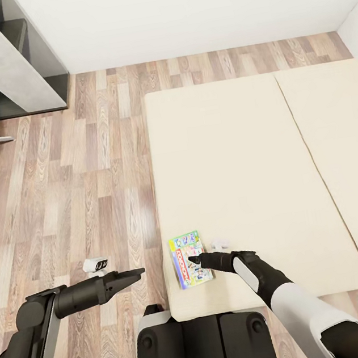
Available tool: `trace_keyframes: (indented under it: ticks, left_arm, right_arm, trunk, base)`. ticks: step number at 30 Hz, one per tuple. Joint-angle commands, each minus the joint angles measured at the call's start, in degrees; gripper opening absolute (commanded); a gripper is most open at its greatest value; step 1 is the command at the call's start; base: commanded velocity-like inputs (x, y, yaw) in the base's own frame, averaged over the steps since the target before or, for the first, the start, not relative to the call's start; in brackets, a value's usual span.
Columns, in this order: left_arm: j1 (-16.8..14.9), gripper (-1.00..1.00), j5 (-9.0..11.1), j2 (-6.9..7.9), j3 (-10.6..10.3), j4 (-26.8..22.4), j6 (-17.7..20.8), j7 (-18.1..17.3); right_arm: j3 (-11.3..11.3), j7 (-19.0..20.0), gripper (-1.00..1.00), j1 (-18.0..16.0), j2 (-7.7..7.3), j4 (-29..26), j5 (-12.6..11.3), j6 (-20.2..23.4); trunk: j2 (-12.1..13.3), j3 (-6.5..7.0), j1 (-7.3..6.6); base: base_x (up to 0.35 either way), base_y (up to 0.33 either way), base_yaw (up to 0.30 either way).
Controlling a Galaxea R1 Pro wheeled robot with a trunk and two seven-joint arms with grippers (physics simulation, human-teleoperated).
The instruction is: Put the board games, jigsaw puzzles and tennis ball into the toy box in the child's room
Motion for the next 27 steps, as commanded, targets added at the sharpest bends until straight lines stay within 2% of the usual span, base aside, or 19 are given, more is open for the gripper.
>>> trace_keyframes:
  ticks: [1, 7, 14, 27]
  left_arm:
    - [0.0, 1.00, 0.0, 0.01, 0.0, 0.0, 0.6, -0.2]
    - [0.0, 1.00, 0.0, -0.04, 0.0, 0.0, 0.6, -0.2]
    - [0.0, 1.00, 0.0, -0.05, -0.1, 0.0, 0.6, -0.2]
    - [0.0, 1.00, 0.0, -0.12, -0.1, 0.0, 0.6, -0.2]
  right_arm:
    - [0.1, 0.2, 1.00, 0.0, -0.01, -0.1, -0.3, 0.3]
    - [0.1, 2.7, 1.00, 0.0, 0.51, -0.1, -0.3, 0.2]
    - [0.2, 3.1, 1.00, 0.0, 0.49, 0.2, -0.4, -3.2]
    - [0.2, 4.2, 1.00, 0.0, 0.53, 0.2, -0.4, -3.6]
  trunk:
    - [-0.1, -0.06, 0.03]
    - [-0.1, -0.06, 0.03]
    - [-0.1, -0.06, 0.03]
    - [-0.1, -0.06, 0.03]
  base:
    - [0.000, 0.000, 0.000]
    - [0.000, 0.000, 0.000]
    - [0.000, 0.000, 0.000]
    - [0.000, 0.000, 0.000]
